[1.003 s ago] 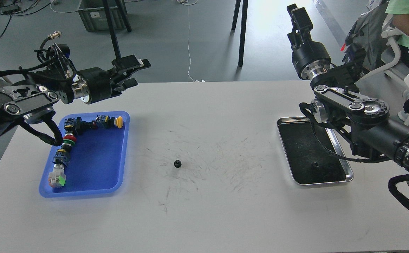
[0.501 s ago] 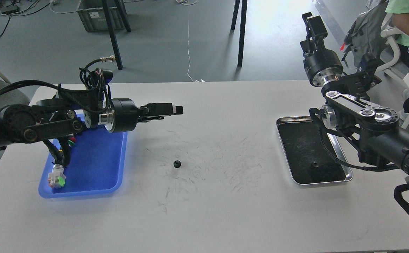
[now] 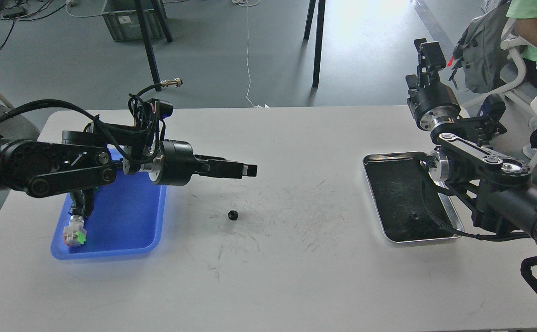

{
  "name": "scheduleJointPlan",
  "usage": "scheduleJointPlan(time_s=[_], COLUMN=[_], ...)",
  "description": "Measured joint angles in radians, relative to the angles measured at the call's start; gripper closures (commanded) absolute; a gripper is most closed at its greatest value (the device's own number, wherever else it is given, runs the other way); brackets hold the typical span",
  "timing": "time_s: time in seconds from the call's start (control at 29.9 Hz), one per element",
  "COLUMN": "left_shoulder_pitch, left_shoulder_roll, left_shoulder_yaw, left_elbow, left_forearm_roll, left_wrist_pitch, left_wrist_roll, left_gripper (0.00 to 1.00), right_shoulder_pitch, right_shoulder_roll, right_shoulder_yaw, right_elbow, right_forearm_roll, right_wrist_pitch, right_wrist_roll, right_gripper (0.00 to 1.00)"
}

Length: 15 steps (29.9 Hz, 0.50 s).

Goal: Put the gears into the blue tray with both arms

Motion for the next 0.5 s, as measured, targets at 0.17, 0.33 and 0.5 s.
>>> scheduleJointPlan(time_s=[0.17, 0.33, 0.5], left_shoulder_pitch=[0.001, 0.003, 0.004], left_shoulder_roll=[-0.032, -0.101, -0.173], left_shoulder_yaw=[0.047, 0.121, 0.146], left_elbow=[-0.004, -0.002, 0.051], left_forearm_roll=[0.077, 0.241, 0.278], left_wrist_pitch=[0.015, 0.107, 0.141], left_wrist_roll=[0.000, 0.000, 0.000], left_gripper=[0.02, 0.02, 0.02], right_shoulder_pitch=[-0.012, -0.013, -0.016], right_shoulder_roll=[0.000, 0.000, -0.014], right_shoulder_yaw=[0.007, 0.007, 0.026], right_elbow=[0.005, 0.005, 0.004], right_forearm_roll=[0.000, 0.000, 0.000], right_wrist_pitch=[0.002, 0.002, 0.014], right_wrist_roll=[0.000, 0.000, 0.000], right_gripper=[0.04, 0.04, 0.03])
